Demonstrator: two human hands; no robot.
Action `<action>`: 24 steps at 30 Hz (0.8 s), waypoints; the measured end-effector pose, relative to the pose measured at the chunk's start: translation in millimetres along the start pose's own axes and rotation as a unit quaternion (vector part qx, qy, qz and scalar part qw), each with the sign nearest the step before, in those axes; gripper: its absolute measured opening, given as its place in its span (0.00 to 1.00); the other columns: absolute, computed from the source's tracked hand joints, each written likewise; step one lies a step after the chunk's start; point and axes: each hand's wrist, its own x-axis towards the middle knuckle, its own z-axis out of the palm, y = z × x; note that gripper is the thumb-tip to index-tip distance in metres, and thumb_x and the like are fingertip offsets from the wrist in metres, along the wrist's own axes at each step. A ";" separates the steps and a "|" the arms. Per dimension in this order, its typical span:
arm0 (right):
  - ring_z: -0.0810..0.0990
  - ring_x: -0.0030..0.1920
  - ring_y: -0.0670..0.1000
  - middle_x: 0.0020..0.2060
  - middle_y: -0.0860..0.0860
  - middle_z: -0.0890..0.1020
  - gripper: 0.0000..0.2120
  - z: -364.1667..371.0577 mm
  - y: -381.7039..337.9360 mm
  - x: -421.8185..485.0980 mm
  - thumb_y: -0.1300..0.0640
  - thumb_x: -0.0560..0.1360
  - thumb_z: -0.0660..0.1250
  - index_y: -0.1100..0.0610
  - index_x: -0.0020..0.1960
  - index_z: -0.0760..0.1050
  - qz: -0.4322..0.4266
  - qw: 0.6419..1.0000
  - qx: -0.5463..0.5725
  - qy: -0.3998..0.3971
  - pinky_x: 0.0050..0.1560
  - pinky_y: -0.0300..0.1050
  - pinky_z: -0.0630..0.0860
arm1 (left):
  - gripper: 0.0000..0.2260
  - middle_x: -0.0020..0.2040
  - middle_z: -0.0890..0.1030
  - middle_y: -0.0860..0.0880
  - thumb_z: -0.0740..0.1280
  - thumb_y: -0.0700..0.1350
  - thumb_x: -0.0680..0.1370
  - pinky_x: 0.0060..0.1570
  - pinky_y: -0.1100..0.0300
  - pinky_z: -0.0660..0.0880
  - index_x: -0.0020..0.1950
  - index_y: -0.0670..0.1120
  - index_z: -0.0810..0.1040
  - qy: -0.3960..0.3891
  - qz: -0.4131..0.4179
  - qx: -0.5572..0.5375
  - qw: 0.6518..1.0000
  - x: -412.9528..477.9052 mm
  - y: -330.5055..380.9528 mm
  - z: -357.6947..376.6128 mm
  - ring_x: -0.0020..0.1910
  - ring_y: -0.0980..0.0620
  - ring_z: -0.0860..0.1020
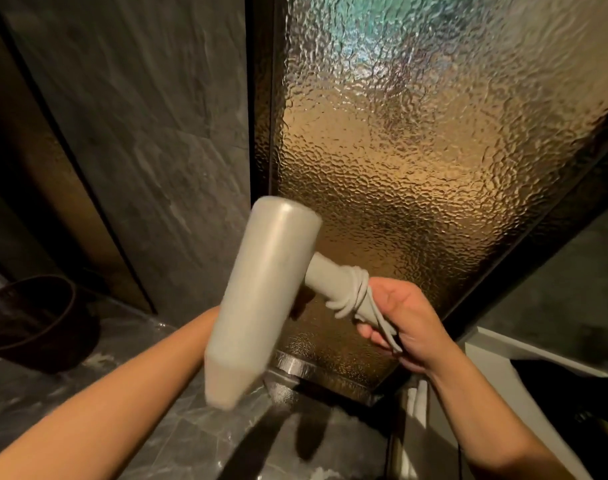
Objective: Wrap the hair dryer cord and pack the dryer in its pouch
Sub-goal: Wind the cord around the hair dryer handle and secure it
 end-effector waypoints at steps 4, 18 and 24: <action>0.73 0.21 0.44 0.28 0.55 0.80 0.18 -3.6 -1.8 11.5 0.40 0.72 0.72 0.56 0.42 0.84 -0.063 0.966 -0.079 0.236 0.20 0.35 0.68 | 0.18 0.25 0.68 0.52 0.62 0.54 0.82 0.32 0.57 0.71 0.33 0.51 0.77 0.176 -0.040 0.040 0.983 -24.7 21.2 41.8 0.24 0.56 0.68; 0.79 0.34 0.47 0.33 0.49 0.82 0.18 -12.5 34.0 19.7 0.36 0.73 0.68 0.51 0.39 0.77 0.128 0.824 -0.551 0.017 0.33 0.48 0.69 | 0.24 0.38 0.81 0.46 0.68 0.70 0.69 0.32 0.55 0.70 0.39 0.49 0.74 0.199 0.076 0.466 0.858 -50.0 158.7 -83.0 0.41 0.41 0.81; 0.75 0.33 0.43 0.34 0.46 0.81 0.21 -19.9 5.8 3.8 0.38 0.71 0.74 0.57 0.45 0.83 0.077 0.923 -0.348 -0.144 0.35 0.41 0.68 | 0.33 0.26 0.73 0.52 0.67 0.78 0.58 0.27 0.56 0.68 0.30 0.47 0.71 0.192 0.068 0.350 0.914 -42.2 146.1 -84.0 0.26 0.53 0.71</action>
